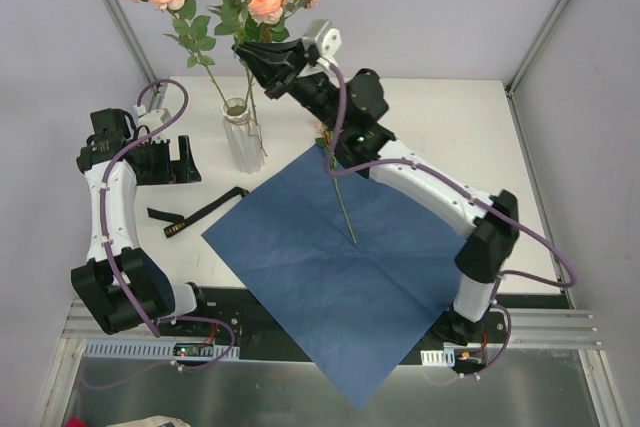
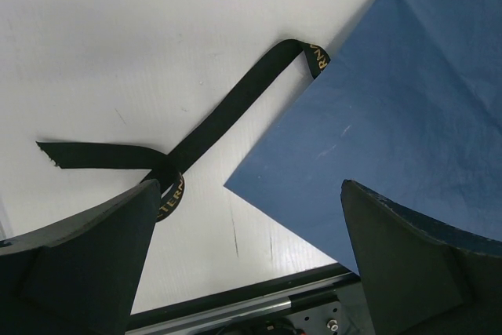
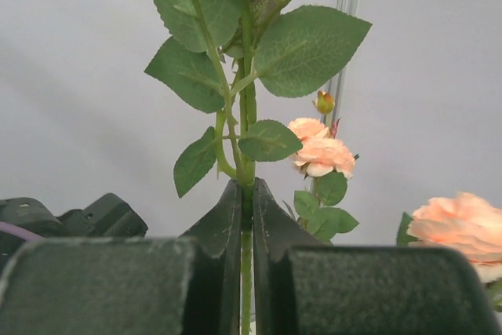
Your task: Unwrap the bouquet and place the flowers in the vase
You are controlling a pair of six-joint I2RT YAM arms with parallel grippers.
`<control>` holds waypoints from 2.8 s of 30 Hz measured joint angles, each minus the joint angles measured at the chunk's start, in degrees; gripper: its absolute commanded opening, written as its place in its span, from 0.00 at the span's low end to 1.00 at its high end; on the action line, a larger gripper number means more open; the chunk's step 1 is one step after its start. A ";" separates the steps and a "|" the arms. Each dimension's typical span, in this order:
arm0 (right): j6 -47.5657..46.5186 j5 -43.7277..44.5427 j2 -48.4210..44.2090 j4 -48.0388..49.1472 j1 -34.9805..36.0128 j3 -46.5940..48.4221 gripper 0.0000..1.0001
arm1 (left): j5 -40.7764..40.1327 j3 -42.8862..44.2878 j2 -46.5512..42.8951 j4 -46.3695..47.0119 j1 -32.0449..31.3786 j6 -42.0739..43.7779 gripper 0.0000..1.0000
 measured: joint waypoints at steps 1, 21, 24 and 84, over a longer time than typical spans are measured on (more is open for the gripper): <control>-0.15 -0.52 2.95 0.83 0.07 1.95 0.01 | 0.04 0.02 0.00 -0.02 0.00 0.00 0.99; -2.54 -1.11 25.42 5.01 -0.17 27.39 0.01 | 1.60 1.14 0.66 -0.68 0.00 0.24 0.99; -3.06 -0.44 27.89 5.11 -0.22 29.46 0.01 | 1.57 1.14 0.70 -0.70 0.00 0.44 0.99; 1.81 24.94 16.26 -58.60 -14.86 -8.24 0.78 | 6.03 -1.62 -7.32 -3.28 0.00 5.38 0.99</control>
